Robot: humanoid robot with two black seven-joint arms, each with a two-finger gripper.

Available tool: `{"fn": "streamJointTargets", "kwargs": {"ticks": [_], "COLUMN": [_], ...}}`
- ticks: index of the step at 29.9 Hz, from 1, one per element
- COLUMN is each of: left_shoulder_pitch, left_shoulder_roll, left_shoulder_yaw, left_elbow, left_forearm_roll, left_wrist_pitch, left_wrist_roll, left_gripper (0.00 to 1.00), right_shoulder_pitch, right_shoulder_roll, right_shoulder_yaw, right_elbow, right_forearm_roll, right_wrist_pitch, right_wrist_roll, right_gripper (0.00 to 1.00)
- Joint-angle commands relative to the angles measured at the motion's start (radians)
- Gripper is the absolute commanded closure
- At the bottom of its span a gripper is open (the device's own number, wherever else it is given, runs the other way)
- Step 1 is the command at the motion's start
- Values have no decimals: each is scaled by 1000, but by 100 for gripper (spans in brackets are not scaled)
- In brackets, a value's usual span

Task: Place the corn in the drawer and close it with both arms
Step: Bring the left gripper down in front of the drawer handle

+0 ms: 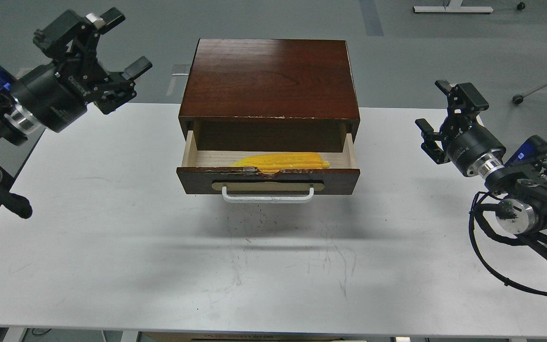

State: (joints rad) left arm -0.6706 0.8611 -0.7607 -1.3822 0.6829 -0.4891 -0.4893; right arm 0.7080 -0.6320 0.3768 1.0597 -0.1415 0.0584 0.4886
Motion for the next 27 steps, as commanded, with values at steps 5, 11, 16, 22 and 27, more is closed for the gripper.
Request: {"fn": "streamJointTargets", "kwargs": {"ticks": [5, 11, 16, 22, 27], "left_shoulder_pitch": [-44, -29, 15, 150, 194], "left_shoulder_roll": [-106, -253, -271, -274, -270], "left_shoulder_yaw": [0, 32, 178, 192, 184], "left_elbow": [-268, -311, -305, -296, -249], "left_forearm_roll": [617, 972, 1092, 1077, 979], "left_wrist_pitch": [0, 0, 0, 26, 40], "left_wrist_roll": [1, 1, 1, 38, 49], "left_gripper": [5, 36, 95, 100, 100], "right_shoulder_pitch": [-19, -22, -22, -22, -36], "right_shoulder_roll": [-1, -9, -9, -11, -11], "right_shoulder_yaw": [-1, -13, -15, -16, -16], "right_elbow": [0, 0, 2, 2, 3], "right_forearm_roll": [-4, -4, -4, -4, -4], "right_wrist_pitch": [1, 1, 1, 1, 1], "right_wrist_roll": [0, 0, 0, 0, 0], "right_gripper": [1, 1, 1, 1, 1]}}
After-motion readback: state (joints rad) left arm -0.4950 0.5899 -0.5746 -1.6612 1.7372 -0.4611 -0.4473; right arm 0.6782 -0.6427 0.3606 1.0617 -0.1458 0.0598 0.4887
